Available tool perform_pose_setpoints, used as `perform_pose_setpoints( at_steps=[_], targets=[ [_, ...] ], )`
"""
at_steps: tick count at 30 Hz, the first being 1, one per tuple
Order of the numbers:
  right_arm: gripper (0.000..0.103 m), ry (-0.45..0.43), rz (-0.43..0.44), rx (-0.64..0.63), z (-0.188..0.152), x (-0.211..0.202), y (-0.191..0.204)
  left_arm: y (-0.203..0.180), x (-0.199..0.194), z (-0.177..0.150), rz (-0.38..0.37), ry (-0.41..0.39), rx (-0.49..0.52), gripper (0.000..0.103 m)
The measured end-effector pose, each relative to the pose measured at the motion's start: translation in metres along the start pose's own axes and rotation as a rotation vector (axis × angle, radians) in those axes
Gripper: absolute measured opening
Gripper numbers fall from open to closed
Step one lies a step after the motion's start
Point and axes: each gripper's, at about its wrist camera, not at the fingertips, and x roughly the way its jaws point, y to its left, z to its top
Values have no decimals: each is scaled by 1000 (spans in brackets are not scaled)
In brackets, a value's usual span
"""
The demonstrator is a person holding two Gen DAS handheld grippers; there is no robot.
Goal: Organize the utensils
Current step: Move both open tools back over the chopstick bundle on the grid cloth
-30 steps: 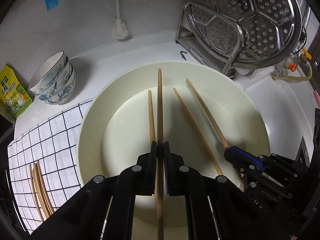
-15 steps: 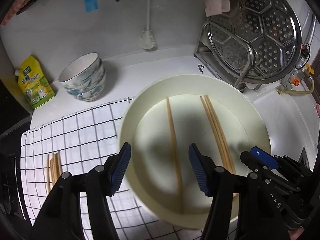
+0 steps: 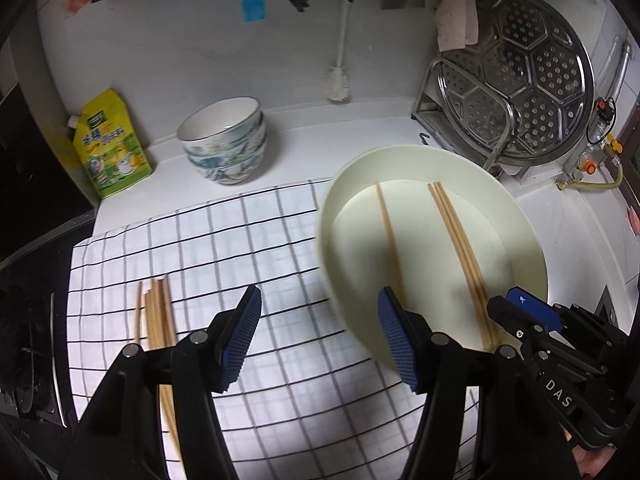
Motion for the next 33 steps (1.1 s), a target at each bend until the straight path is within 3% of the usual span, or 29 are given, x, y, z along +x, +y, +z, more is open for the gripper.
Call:
perform_pose_setpoints(
  at_steps=[16,33],
  targets=[
    [29,-10,19,-97,-13,-4,93,93,-36,-35,26,-17,-57,61],
    [32,75,65,-184,-47,30,189,202,-39,-89,89,33,-164,64]
  ],
)
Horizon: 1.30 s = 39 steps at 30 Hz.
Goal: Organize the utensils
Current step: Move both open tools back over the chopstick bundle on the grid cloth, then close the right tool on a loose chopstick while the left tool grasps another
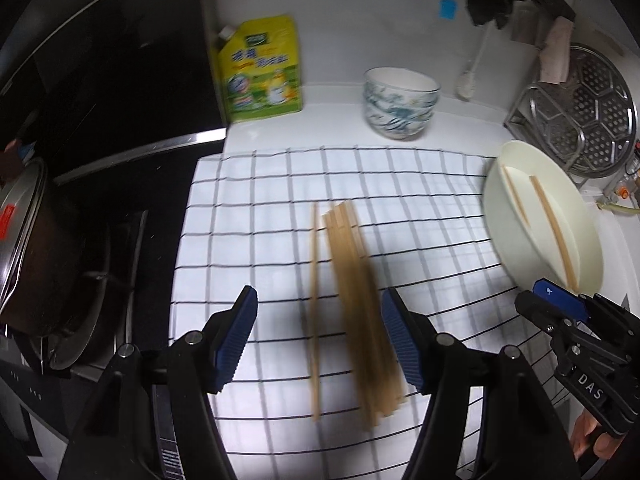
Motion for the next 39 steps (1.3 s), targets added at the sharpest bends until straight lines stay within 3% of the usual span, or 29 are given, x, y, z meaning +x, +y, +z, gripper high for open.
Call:
perform_pose_setpoints(
  at_steps=[14,18,25,39],
  targets=[
    [35,129,29,-30,-18,49,27,31,35,-22,8,81,-45,68],
    [41,141,34,-22,-21,62,29,33,47,-27,11,100,-35,70],
    [41,168,39,-15,-24,89,36,40,68,-32,20,125,-24,71],
    [41,159,-61,-95,-34,110,52,46,84,-35,12,131,-10,75]
  ],
)
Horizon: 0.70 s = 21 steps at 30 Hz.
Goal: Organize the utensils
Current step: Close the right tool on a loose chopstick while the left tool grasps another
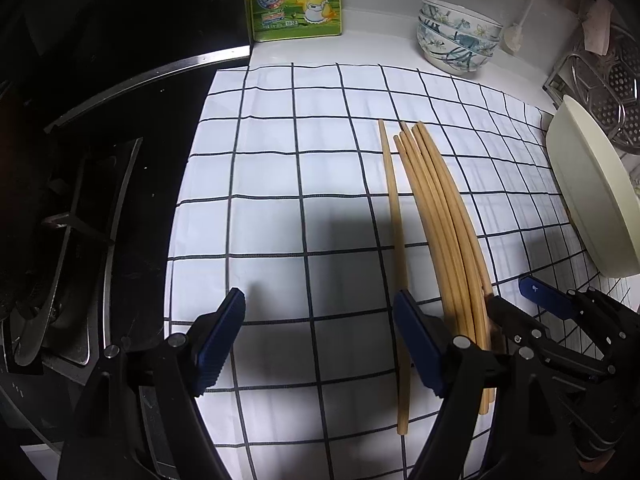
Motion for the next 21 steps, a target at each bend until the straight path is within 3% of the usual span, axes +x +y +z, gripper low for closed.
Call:
perform_pose_setpoints(
  at_steps=[12,21],
  targets=[
    [41,-12,-83,26,-3,-2,-26,-17,13,3,12,-13,46,76],
    [43,-28,-80,-26,4,1,-22,-25,23,4,39,-14,74,77]
  ],
)
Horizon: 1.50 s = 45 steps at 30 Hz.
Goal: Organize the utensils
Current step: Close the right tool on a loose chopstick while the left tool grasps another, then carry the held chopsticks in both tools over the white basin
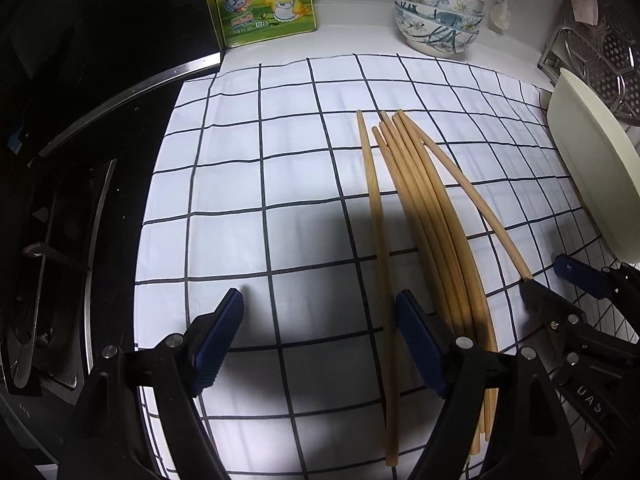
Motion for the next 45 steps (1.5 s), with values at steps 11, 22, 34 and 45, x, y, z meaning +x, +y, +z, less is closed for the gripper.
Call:
perform_pose_setpoints(
  at_steps=[11,22,34,45],
  targets=[
    [34,-42,10,-54,6,4,12,-2,-2,3,-13,-30,-14,48],
    [6,-23,62,-30,7,1,13,-1,-5,5,-59,11,10,7],
    [6,-67,151,58,15,-34,1,6,-35,5,-45,9,-7,7],
    [6,-133,226,60,18,-85,-18,-15,-80,22,-52,-54,-10,7]
  ],
)
